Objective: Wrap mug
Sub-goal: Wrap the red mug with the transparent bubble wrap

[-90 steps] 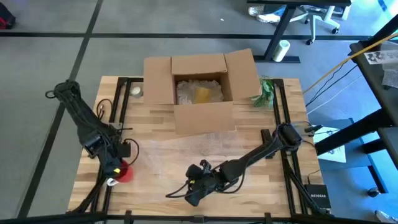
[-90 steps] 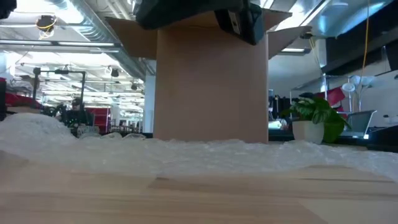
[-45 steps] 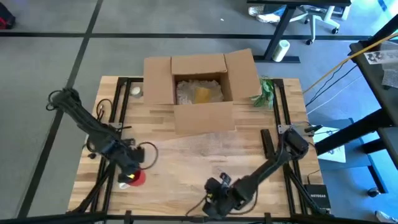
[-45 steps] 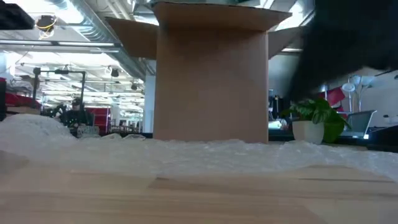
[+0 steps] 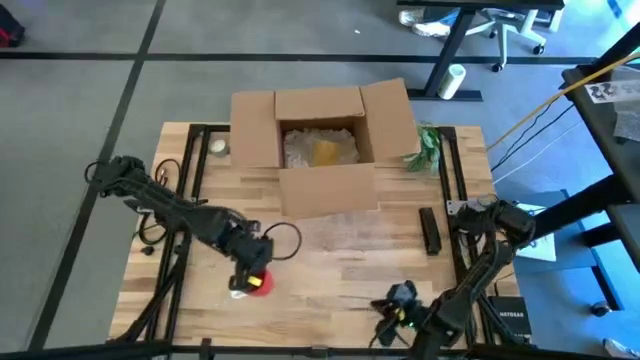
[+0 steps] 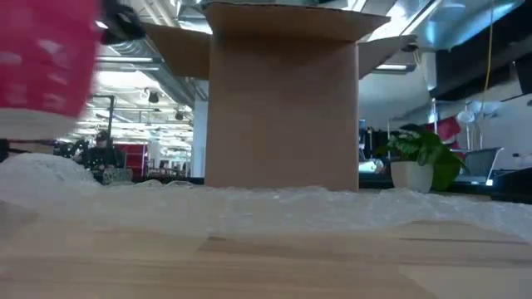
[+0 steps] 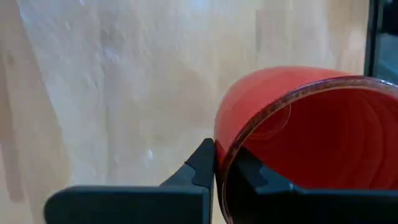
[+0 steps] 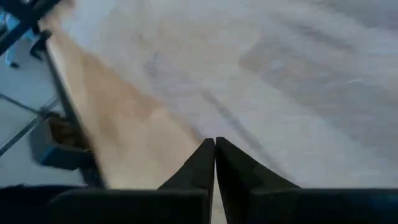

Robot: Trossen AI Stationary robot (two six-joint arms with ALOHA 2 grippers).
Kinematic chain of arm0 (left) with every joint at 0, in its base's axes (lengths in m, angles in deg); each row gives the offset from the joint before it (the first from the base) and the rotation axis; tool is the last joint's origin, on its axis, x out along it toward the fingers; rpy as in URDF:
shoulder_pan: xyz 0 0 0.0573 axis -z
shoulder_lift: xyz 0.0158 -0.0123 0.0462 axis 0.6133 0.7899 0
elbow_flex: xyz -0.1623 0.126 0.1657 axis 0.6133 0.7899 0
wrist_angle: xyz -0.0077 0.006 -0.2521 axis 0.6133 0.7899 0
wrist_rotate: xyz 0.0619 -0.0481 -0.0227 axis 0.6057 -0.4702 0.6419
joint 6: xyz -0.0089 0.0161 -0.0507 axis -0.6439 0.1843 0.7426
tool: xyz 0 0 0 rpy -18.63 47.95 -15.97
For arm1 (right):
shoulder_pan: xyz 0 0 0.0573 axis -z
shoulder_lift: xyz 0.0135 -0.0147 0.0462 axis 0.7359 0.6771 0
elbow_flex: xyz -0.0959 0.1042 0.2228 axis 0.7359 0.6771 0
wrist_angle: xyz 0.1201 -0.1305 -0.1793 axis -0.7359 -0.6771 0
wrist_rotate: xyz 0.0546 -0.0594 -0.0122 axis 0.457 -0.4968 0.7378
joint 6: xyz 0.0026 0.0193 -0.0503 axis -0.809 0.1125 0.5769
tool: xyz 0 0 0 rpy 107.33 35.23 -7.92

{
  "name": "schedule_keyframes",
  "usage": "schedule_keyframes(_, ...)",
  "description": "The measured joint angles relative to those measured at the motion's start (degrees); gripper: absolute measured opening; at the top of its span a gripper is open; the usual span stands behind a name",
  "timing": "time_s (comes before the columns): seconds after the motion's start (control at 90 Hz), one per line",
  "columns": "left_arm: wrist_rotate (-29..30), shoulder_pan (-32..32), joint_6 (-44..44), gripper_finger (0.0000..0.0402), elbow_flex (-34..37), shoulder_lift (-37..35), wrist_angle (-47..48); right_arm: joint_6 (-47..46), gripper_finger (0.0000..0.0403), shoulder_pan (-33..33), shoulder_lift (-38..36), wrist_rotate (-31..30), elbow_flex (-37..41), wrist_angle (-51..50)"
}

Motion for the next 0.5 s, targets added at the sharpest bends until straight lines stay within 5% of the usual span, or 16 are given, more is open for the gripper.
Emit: schedule_keyframes(0.5, -0.46, -12.26, -15.73, 0.0000, -14.50, 17.83, 0.73, 8.86, 0.0000, 0.71, -12.05, -2.28, 21.58, 17.40)
